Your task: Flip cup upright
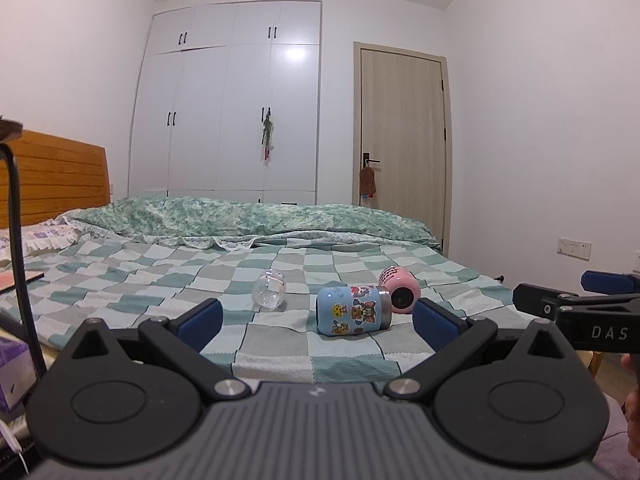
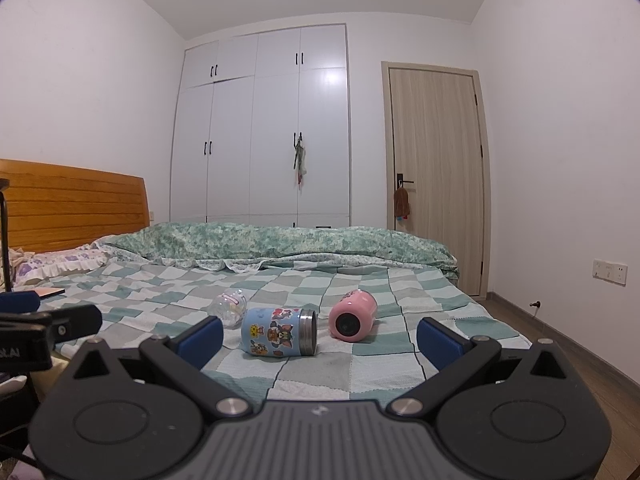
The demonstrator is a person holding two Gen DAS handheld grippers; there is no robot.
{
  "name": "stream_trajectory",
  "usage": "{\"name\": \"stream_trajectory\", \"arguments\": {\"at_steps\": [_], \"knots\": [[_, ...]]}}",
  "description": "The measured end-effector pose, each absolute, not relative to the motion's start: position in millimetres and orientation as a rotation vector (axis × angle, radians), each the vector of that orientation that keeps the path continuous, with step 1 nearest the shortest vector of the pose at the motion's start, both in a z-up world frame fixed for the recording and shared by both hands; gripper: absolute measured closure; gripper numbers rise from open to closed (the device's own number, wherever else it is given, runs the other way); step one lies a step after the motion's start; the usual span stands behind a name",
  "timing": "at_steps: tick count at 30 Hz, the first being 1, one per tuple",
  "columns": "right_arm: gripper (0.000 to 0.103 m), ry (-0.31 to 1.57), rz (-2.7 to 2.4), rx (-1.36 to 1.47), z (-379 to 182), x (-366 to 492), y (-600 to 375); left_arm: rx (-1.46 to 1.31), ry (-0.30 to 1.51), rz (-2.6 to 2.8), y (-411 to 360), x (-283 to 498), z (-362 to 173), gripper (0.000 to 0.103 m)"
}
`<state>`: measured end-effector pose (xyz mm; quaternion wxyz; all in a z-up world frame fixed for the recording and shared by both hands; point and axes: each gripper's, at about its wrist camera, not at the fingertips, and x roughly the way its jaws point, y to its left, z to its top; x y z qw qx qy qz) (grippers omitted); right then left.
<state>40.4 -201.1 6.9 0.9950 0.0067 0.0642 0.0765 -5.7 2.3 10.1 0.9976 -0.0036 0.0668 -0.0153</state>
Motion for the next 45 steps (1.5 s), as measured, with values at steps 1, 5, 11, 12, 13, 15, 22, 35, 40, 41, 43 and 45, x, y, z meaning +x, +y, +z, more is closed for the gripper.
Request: {"name": "stream_trajectory", "arguments": {"at_steps": [1,5,11,12,13,15,22,35,40,41,43,45], "knots": [[0.000,0.131,0.156,0.014,6.8,37.9,-203.6,0.004,0.135,-0.036,2.0,-1.8,11.8,0.000],[0.000,0.150,0.156,0.005,5.1,57.6,-207.5,0.079,0.158,-0.088,-1.5,20.3,18.4,0.000],[0.000,0.196,0.175,-0.002,1.9,108.8,-211.6,0.204,0.182,-0.149,-14.5,66.8,25.9,0.000],[0.000,0.203,0.181,-0.004,1.1,118.5,-212.1,0.225,0.196,-0.160,-16.5,79.9,26.9,0.000],[0.000,0.211,0.187,-0.005,0.2,131.3,-212.7,0.242,0.210,-0.169,-18.4,91.0,26.8,0.000],[0.000,0.218,0.190,-0.004,-1.2,150.8,-214.7,0.283,0.237,-0.192,-22.4,115.4,26.3,0.000],[0.000,0.262,0.190,0.026,-14.8,228.4,-220.1,0.483,0.350,-0.298,-46.4,207.1,21.8,0.000],[0.000,0.369,0.228,0.047,-48.3,338.9,-224.4,0.770,0.547,-0.457,-78.2,363.7,-35.6,0.000],[0.000,0.396,0.232,0.072,-61.4,357.7,-229.3,0.967,0.662,-0.640,-82.2,398.4,-78.5,0.000],[0.000,0.400,0.226,0.075,-62.7,359.4,-230.3,0.995,0.682,-0.662,-82.0,406.0,-88.4,0.000],[0.000,0.401,0.209,0.076,-64.3,360.7,-231.1,0.946,0.719,-0.708,-79.5,421.2,-92.3,0.009],[0.000,0.396,0.200,0.073,-63.3,359.4,-230.6,0.920,0.722,-0.728,-80.0,425.7,-85.6,0.015]]}}
